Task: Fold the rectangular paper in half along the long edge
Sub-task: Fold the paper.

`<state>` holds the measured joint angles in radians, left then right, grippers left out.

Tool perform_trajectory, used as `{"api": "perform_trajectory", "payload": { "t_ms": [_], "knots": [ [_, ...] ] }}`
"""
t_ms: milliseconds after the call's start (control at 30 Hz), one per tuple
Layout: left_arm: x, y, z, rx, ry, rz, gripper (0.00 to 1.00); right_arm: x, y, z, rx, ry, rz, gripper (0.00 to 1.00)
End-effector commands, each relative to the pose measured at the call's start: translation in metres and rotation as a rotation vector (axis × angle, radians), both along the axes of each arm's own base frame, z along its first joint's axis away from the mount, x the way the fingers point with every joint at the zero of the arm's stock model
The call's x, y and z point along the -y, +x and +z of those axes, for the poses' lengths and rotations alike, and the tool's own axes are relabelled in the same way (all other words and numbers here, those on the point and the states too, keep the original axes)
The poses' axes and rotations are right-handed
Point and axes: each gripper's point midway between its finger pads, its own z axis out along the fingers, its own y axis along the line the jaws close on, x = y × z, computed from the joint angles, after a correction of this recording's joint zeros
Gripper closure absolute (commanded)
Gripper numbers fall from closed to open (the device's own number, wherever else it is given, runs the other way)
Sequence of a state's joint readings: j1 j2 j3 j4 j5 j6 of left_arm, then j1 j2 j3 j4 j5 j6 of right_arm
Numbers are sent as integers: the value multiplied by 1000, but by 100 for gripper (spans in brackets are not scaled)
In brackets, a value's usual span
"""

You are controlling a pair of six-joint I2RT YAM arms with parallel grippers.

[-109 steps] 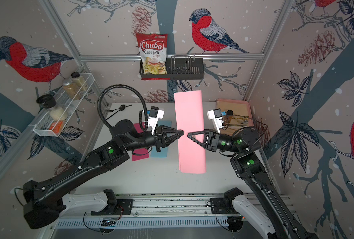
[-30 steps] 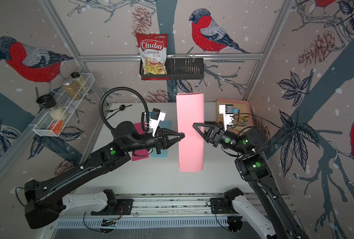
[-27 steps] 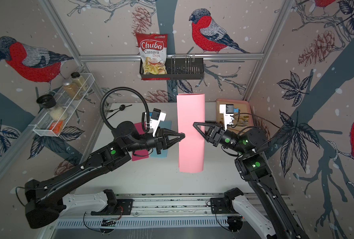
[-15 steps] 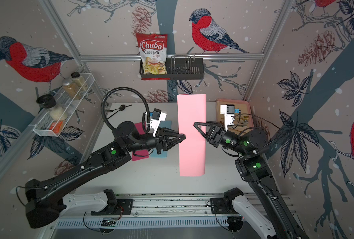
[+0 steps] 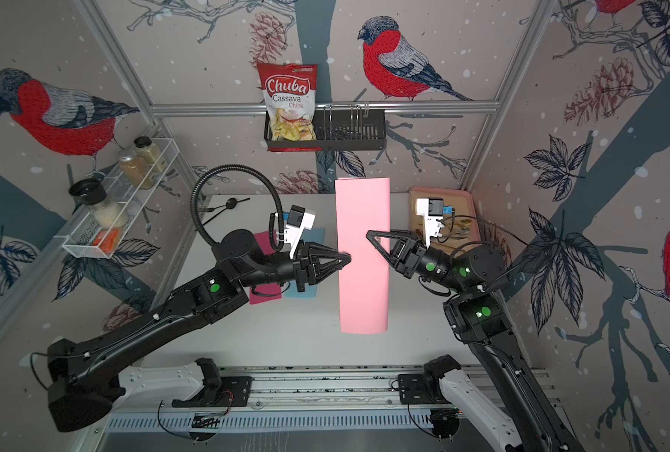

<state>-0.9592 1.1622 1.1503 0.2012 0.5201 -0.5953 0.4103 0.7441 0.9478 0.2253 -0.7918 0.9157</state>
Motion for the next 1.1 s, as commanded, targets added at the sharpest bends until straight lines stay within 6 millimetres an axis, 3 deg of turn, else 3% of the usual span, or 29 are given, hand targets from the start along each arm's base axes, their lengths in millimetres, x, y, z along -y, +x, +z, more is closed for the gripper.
{"api": "perform_trajectory", "payload": {
  "t_ms": [0, 100, 233, 433, 600, 933, 1067],
  "knots": [
    [-2, -4, 11, 36, -38, -10, 82, 3, -3, 12, 44, 40, -8, 77],
    [-2, -4, 12, 38, -40, -10, 85, 3, -4, 12, 46, 47, -4, 77],
    [-3, -5, 12, 39, -43, -9, 100, 2, -8, 12, 46, 47, 16, 67],
    [-11, -3, 21, 49, -74, 29, 100, -3, -31, 5, 48, 20, 140, 40],
    [-22, 5, 30, 59, -101, 108, 100, -3, -49, -9, 23, -12, 211, 29],
    [-29, 12, 44, 67, -136, 172, 100, -2, -42, -42, -40, -134, 128, 30],
    [-33, 15, 47, 68, -139, 198, 100, -2, -49, -43, -35, -123, 146, 35]
  ]
}}
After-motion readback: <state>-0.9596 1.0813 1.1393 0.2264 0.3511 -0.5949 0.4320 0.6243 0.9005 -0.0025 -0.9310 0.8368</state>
